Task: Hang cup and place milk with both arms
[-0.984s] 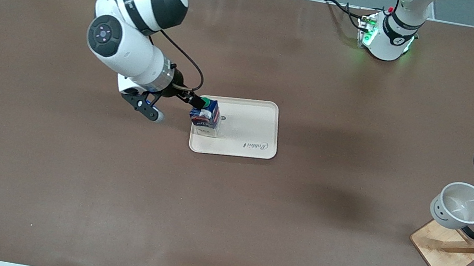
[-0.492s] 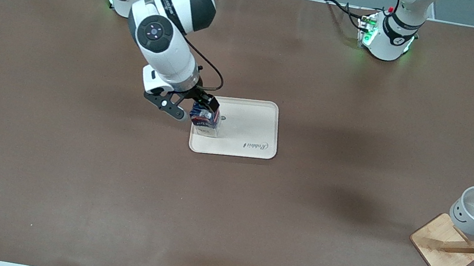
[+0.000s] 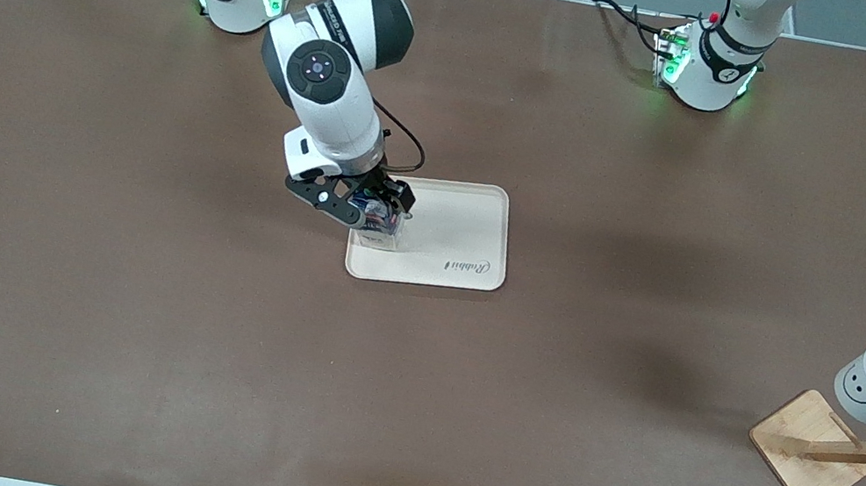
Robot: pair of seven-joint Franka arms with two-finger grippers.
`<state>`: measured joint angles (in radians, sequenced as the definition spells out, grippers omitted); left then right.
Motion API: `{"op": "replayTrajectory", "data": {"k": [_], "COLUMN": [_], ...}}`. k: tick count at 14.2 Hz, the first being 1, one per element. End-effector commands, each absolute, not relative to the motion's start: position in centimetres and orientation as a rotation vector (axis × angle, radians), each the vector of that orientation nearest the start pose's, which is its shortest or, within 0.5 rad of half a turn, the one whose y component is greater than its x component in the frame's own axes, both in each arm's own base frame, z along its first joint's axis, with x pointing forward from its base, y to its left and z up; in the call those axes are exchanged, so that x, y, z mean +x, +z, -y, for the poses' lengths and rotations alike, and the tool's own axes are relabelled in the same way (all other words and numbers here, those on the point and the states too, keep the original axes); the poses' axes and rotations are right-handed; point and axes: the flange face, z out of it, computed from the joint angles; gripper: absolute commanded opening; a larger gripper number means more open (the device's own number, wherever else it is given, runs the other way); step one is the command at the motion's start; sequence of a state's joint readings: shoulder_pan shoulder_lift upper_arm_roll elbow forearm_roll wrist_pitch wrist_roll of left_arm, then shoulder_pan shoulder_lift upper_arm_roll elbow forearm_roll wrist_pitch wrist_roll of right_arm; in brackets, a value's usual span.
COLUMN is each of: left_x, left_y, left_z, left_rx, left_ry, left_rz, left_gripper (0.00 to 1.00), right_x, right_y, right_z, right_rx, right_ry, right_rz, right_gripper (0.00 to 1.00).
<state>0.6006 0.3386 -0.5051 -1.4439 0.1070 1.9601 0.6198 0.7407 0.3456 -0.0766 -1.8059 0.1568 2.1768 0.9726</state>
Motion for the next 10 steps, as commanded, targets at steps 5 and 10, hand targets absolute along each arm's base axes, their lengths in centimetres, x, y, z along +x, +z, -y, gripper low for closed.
{"op": "replayTrajectory", "data": {"k": [5,10], "left_x": [66.1,65.2], "left_y": [54.2,53.6], "left_z": [-12.6,-14.6], "left_rx": [-2.991,-2.980], "left_ry": [-0.363,-0.292], "left_rz": [-0.849,-0.941], "left_gripper": [0.00,0.00], "right_x": [50.2,51.9], "right_y": [36.3,40.3], "right_z": [-40.2,-39.6], "right_rx": [-2.973,-2.782], "right_ry": [0.063,0.372], "right_rz": [-0.711,-0.929], "right_gripper": [0.09,0.00]}}
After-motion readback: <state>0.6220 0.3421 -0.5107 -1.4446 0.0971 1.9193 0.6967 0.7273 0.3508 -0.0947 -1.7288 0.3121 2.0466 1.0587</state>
